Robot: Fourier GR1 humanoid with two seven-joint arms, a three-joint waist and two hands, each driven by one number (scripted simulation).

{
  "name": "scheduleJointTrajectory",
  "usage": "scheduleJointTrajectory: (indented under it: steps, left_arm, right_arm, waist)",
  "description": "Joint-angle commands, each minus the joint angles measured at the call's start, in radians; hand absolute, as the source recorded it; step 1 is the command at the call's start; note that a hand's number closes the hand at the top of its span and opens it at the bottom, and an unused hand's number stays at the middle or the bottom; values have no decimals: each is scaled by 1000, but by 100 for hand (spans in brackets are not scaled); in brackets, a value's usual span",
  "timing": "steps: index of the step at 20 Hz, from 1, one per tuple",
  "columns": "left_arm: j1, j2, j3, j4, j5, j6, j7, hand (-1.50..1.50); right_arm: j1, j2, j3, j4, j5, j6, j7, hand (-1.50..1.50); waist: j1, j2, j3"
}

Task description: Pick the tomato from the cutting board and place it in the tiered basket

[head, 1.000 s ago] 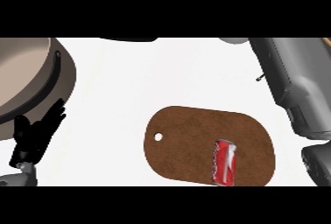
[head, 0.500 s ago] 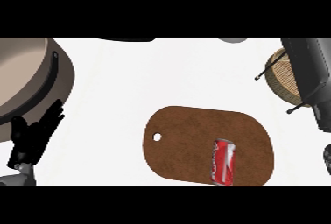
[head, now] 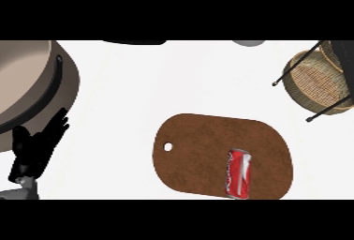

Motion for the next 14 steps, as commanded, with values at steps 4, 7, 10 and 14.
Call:
scheduleJointTrajectory:
  steps: [4,7,10,14]
  left_arm:
    - [-30,-2,4,15,0,5,18,0]
    - [-4,9,14,-1,14,-13,12,0]
    - [14,1,4,-19,-9,4,3,0]
    - [11,15,21,0,0,-14,-7,0]
  right_arm:
    - [-75,-95,109,167,145,282,-3,150]
    - [-95,-152,123,206,155,362,-91,150]
    - [-136,-139,129,226,157,428,-118,150]
    - [-121,-171,133,228,156,425,-194,150]
  waist:
    - [-3,0,0]
    - [-7,-6,1]
    - [-9,-10,2]
    - [-16,-8,2]
